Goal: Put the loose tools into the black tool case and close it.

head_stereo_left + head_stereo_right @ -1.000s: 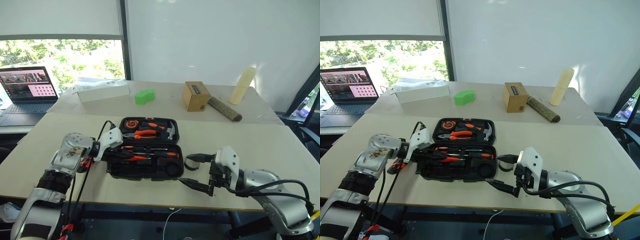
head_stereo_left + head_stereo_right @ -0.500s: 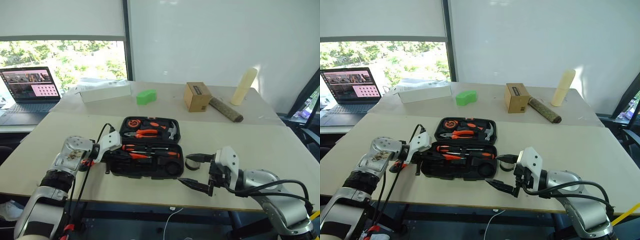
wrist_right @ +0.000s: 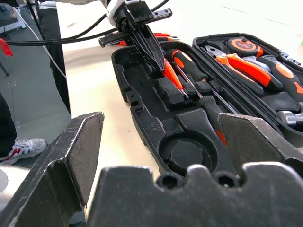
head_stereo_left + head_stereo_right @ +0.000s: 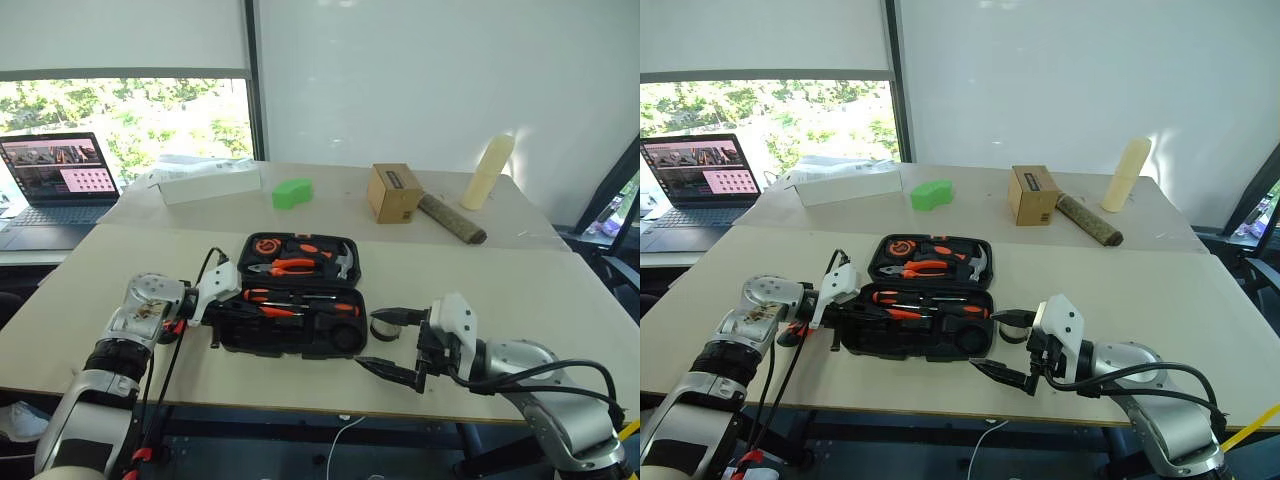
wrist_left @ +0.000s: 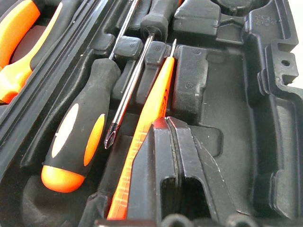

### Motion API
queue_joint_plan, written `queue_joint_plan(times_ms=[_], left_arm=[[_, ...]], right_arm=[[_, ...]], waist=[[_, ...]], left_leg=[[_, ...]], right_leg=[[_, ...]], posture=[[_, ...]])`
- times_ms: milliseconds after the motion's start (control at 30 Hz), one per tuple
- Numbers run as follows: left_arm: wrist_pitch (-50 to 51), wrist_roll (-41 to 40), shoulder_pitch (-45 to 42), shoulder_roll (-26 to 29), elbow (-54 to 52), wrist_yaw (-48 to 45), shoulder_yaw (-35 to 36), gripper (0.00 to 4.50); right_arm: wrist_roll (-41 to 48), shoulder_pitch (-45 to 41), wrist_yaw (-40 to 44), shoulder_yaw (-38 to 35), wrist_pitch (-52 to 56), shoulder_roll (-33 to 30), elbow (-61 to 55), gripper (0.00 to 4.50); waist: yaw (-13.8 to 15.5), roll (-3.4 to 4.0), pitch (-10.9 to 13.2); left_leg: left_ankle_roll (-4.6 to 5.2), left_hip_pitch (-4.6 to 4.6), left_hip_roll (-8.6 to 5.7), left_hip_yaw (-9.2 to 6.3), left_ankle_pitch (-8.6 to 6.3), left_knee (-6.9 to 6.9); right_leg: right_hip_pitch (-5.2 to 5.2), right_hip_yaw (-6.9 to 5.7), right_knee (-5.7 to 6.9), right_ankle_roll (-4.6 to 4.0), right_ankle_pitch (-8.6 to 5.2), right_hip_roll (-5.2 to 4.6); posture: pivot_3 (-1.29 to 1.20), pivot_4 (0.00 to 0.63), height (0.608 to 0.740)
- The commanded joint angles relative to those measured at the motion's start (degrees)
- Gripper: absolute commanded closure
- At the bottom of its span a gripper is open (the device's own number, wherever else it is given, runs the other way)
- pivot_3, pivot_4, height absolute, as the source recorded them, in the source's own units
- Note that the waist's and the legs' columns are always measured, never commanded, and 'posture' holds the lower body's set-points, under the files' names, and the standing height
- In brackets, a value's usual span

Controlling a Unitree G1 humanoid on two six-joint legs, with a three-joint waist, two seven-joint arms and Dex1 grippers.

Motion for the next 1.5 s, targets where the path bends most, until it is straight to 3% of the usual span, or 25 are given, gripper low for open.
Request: queue_joint_plan(times_ms=[33,933,1133,1233,1300,1400,1500], left_arm=[[1.65,-1.24,-1.05,-0.34,-2.57,0.16,1.26,4.46],[3.03,2.71,1.43,1.37,-0.97,2.11,-0.98,4.46],[0.08,-3.35,4.6,3.06,-1.78,2.86,6.5,4.46],[1.76,-10.23,8.05,4.04,-5.69,3.99,14.49,3.75],[1.13,-13.1,12.22,5.68,-8.65,3.31,18.53,2.95],[-1.19,-15.42,24.84,9.61,-12.95,6.02,28.66,1.88],[-0.61,-18.33,35.47,9.69,-17.03,11.06,38.73,0.87]], right_arm=[[0.45,0.04,0.39,-0.19,-1.41,0.15,-1.08,0.0],[0.43,1.16,-0.25,-0.45,-1.46,0.38,-1.57,0.0],[0.21,0.98,0.21,-1.61,-3.91,0.89,-0.3,0.0],[1.46,1.06,0.99,-2.75,-6.65,2.29,0.69,0.0],[1.69,1.44,1.97,-3.09,-8.73,2.91,1.27,0.0],[1.68,1.83,3.54,-3.26,-12.11,3.82,2.17,0.0],[0.6,1.84,4.66,-3.05,-15.57,4.45,3.0,0.0]], waist=[[-0.01,0.0,0.0],[-0.07,0.0,0.0],[-0.46,0.01,-0.01],[-0.66,0.0,0.0],[-0.77,0.0,0.01],[-1.31,0.01,0.01],[-1.9,0.04,0.03]], left_leg=[[0.0,0.0,0.0,0.0,0.0,0.0],[0.01,0.03,0.01,0.01,-0.01,-0.02],[0.0,0.1,0.05,0.04,0.0,-0.08],[-0.01,0.06,0.11,0.03,0.0,-0.08],[-0.01,0.01,0.15,0.03,0.0,-0.09],[-0.02,0.04,0.21,0.05,-0.01,-0.17],[-0.06,0.17,0.23,0.16,-0.03,-0.39]], right_leg=[[0.0,0.0,0.0,0.0,0.0,0.0],[0.01,0.01,-0.02,0.0,0.0,0.01],[0.0,0.07,0.0,-0.01,-0.01,0.04],[-0.04,0.07,0.01,-0.01,-0.01,0.05],[-0.08,0.06,-0.03,-0.01,-0.01,0.04],[-0.08,0.07,-0.08,-0.01,-0.01,0.02],[-0.11,0.2,-0.1,0.0,-0.02,0.0]], posture=[[0.0,0.15,0.74],[0.0,0.15,0.74],[0.0,0.15,0.74],[0.0,0.15,0.74],[0.0,0.15,0.74],[0.0,0.15,0.74],[0.0,0.15,0.74]])
